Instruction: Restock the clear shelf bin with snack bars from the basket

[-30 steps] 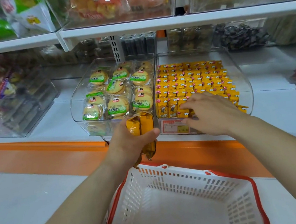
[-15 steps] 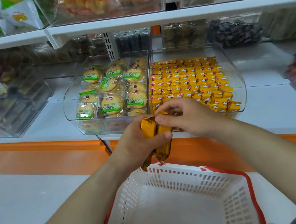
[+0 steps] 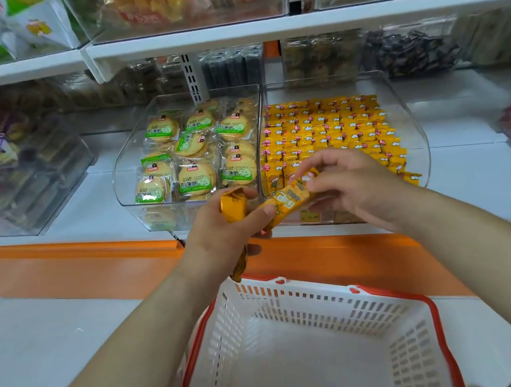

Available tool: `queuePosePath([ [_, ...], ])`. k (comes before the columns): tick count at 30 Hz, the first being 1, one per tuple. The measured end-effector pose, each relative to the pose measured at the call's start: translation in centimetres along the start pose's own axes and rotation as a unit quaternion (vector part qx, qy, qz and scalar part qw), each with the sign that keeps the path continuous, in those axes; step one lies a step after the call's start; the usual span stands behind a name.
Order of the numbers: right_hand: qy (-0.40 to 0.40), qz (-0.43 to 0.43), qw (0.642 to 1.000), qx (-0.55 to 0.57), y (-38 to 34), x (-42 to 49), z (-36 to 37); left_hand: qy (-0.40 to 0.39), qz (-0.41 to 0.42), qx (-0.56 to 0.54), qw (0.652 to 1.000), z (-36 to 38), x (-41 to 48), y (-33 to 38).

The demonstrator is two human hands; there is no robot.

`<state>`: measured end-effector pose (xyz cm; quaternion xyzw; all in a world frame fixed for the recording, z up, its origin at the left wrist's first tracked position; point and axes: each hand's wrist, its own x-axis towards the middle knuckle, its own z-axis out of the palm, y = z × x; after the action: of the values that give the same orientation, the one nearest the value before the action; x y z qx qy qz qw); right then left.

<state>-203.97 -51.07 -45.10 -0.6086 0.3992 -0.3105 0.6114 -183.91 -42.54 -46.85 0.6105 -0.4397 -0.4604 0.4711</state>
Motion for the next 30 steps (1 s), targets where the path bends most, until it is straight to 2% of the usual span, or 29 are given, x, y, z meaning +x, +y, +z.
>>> queuePosePath([
  [5,-0.083,-0.007,0.986,-0.146,0.4,-0.4,1.4,0.027,0.018,-0.026,0.999,0.1,0.2,-0.2],
  [9,-0.150,0.017,0.982,-0.113,-0.2,-0.2,1.3,0.027,0.016,-0.022,0.999,0.2,0.3,-0.2],
  [11,-0.121,0.016,0.989,-0.084,-0.9,0.2,0.6,0.036,0.002,-0.013,0.999,0.0,0.5,-0.2],
  [13,-0.030,-0.024,0.998,-0.058,-1.2,0.8,0.1,0.047,-0.020,-0.016,0.999,-0.3,0.7,-0.3],
  [15,0.073,-0.080,0.990,-0.085,-1.1,1.5,-0.2,0.047,-0.029,-0.004,0.998,-0.4,0.8,-0.6],
  [17,0.133,-0.126,0.974,-0.136,-0.6,2.3,-0.3,0.035,-0.023,0.031,0.999,-0.4,0.7,-0.8],
  [20,0.150,-0.176,0.937,-0.263,0.3,3.2,-0.5,0.030,-0.007,0.049,0.998,-0.7,0.5,-0.8],
  [24,0.113,-0.155,0.875,-0.444,1.6,3.8,-0.6,0.057,-0.018,0.042,0.997,-1.0,0.5,-0.8],
  [26,0.085,-0.147,0.833,-0.526,1.9,3.9,-0.4,0.074,-0.013,0.052,0.996,-1.0,0.5,-0.7],
  [28,0.071,-0.146,0.791,-0.590,2.0,3.9,-0.1,0.074,-0.003,0.057,0.996,-1.1,0.4,-0.8],
  [30,0.053,-0.130,0.771,-0.621,2.0,3.9,0.2,0.063,0.008,0.060,0.996,-1.0,0.3,-0.9],
])
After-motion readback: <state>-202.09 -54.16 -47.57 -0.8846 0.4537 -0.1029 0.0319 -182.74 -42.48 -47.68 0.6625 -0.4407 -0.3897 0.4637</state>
